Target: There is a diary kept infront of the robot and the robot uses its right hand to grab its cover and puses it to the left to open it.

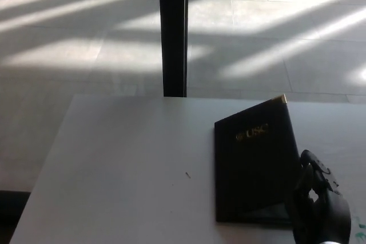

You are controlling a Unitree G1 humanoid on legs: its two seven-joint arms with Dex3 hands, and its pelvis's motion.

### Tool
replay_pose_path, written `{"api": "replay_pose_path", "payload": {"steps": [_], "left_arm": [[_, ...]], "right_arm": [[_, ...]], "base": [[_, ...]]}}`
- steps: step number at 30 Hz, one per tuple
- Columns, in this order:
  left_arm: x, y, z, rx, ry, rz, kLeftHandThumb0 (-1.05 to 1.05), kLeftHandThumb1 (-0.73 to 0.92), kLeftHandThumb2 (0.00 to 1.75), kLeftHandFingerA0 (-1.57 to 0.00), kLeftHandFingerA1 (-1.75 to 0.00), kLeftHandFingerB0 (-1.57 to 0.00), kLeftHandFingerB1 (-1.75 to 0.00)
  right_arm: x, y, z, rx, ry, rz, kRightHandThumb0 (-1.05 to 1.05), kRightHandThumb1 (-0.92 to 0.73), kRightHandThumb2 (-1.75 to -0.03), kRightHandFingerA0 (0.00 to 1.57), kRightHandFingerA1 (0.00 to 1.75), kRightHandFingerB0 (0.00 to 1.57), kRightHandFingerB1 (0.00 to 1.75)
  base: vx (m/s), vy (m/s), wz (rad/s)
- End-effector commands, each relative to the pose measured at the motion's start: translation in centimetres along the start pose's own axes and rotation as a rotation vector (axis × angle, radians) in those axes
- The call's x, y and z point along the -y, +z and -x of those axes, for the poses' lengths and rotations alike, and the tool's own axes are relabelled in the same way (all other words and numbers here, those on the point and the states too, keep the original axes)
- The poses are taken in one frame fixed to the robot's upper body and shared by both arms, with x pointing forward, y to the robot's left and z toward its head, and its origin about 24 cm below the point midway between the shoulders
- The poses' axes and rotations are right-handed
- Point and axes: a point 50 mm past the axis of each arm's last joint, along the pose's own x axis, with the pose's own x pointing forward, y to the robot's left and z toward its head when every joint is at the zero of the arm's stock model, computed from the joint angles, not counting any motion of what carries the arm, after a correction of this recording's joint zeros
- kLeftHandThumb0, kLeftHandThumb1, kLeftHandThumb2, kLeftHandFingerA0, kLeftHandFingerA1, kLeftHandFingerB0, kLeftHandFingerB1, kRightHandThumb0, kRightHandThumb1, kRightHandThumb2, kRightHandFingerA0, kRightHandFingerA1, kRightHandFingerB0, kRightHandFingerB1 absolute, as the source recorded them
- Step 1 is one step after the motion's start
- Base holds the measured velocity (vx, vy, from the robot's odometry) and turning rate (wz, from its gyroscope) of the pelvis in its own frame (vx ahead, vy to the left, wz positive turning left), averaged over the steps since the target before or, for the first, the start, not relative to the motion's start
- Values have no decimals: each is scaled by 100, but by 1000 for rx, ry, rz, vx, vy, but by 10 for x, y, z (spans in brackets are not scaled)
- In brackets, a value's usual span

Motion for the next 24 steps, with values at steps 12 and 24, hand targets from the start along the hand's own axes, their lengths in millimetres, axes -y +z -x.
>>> {"api": "replay_pose_path", "payload": {"steps": [12,24], "left_arm": [[0,17,-2,39,11,-34,-105,77,164,-85,-151,-9,-103],[2,17,-2,39,-7,-47,-105,79,165,-73,-144,-11,-104]], "right_arm": [[-103,-16,21,-98,200,-136,-71,-92,-81,27,47,20,40],[-131,4,10,-28,239,-100,-75,-92,-84,26,54,17,42]], "base": [[0,0,0],[7,2,1]]}}
